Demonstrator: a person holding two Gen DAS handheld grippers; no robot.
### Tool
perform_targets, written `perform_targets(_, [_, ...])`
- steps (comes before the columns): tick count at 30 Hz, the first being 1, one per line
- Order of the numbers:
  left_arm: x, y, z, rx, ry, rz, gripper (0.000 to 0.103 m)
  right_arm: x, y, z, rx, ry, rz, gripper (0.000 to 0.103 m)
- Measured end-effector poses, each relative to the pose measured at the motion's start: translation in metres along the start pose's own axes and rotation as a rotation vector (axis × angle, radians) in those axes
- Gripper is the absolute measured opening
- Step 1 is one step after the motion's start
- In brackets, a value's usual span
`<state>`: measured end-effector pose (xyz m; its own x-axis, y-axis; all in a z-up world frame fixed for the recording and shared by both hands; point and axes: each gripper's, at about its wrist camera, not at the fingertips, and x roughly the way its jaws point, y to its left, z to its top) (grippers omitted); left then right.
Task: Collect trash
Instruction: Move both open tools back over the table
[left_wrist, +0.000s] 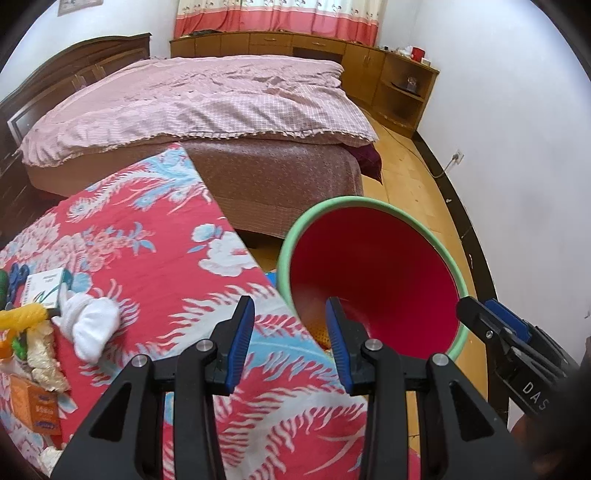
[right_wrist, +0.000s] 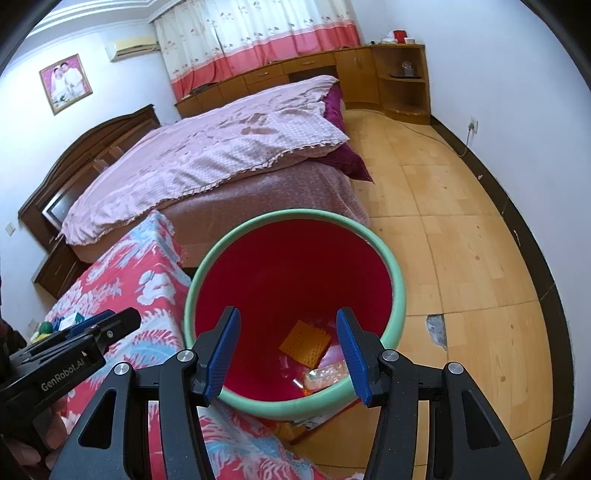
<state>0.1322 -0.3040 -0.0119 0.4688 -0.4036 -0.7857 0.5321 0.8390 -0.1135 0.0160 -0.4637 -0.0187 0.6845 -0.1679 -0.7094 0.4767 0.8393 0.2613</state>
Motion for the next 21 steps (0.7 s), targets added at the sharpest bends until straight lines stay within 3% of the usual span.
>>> perform_targets(21, [-0.069,0.063,-0.03,-0.106,-0.073,0.099,0.04,-0.029,0.061,-0.023,-0.098,-0.002,0.07,0.056])
